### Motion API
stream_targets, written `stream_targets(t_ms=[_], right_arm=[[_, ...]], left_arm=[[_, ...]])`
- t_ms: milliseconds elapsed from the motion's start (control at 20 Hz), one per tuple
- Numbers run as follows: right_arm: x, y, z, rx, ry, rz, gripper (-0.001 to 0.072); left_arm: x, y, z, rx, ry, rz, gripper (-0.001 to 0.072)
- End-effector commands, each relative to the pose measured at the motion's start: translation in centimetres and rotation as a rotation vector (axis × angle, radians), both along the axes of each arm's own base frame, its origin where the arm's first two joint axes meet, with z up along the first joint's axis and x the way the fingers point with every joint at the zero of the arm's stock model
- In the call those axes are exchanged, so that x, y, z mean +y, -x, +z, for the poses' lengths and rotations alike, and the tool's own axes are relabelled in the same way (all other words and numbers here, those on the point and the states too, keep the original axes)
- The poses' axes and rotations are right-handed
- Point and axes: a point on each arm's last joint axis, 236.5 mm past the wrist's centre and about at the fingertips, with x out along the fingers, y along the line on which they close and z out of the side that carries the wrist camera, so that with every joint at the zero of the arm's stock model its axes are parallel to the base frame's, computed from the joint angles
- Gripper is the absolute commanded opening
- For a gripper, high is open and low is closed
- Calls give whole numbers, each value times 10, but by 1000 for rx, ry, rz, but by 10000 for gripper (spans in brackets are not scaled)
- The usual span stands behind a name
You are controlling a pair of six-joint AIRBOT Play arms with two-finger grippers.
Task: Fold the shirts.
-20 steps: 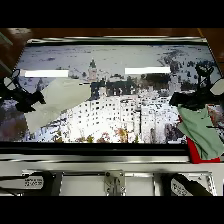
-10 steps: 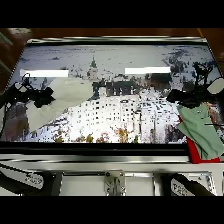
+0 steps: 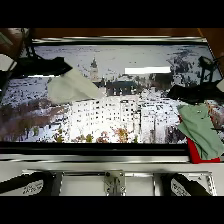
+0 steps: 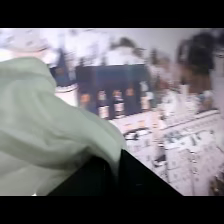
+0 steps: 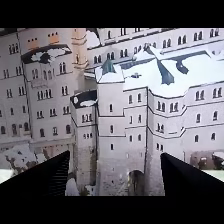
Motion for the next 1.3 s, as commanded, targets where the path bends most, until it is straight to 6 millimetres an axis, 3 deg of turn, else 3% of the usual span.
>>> stream_targets(t_ms=[0, 50, 150, 250, 300, 450, 600, 700, 750, 800, 850, 900, 1100, 1200, 1250], right_arm=[[2, 10, 73, -181, 37, 18, 691], [1, 16, 100, -253, 55, 15, 691], [0, 32, 140, -362, 87, 8, 691], [4, 51, 153, -385, 92, 16, 691], [6, 59, 147, -347, 86, 26, 691], [11, 79, 96, -141, 63, 66, 691], [10, 77, 22, -1, 30, 46, 691], [19, 78, -36, 107, -37, 26, 691], [28, 79, -59, 150, -90, 23, 691], [39, 79, -77, 183, -147, 33, 692], [46, 77, -90, 207, -185, 40, 692], [49, 73, -100, 229, -205, 46, 693], [45, 56, -129, 253, -215, 8, 692], [45, 53, -148, 296, -228, -8, 692], [48, 54, -157, 323, -242, -6, 692]], left_arm=[[-80, 95, 109, -222, 65, -215, 51], [-98, 117, 120, -245, 77, -270, 51], [-127, 145, 123, -221, 109, -343, 52], [-150, 159, 102, -151, 104, -384, 51], [-156, 163, 78, -86, 75, -385, 51], [-147, 163, -23, 138, -89, -331, 52], [-133, 171, -125, 368, -177, -277, 53], [-128, 184, -175, 495, -216, -273, 54], [-126, 189, -195, 543, -237, -271, 96], [-124, 191, -207, 575, -255, -273, 268], [-120, 189, -213, 600, -259, -261, 512], [-113, 186, -214, 617, -259, -243, 676], [-40, 177, -207, 744, -280, -182, 684], [-10, 188, -203, 831, -284, -177, 684], [-3, 196, -203, 861, -287, -179, 682]])
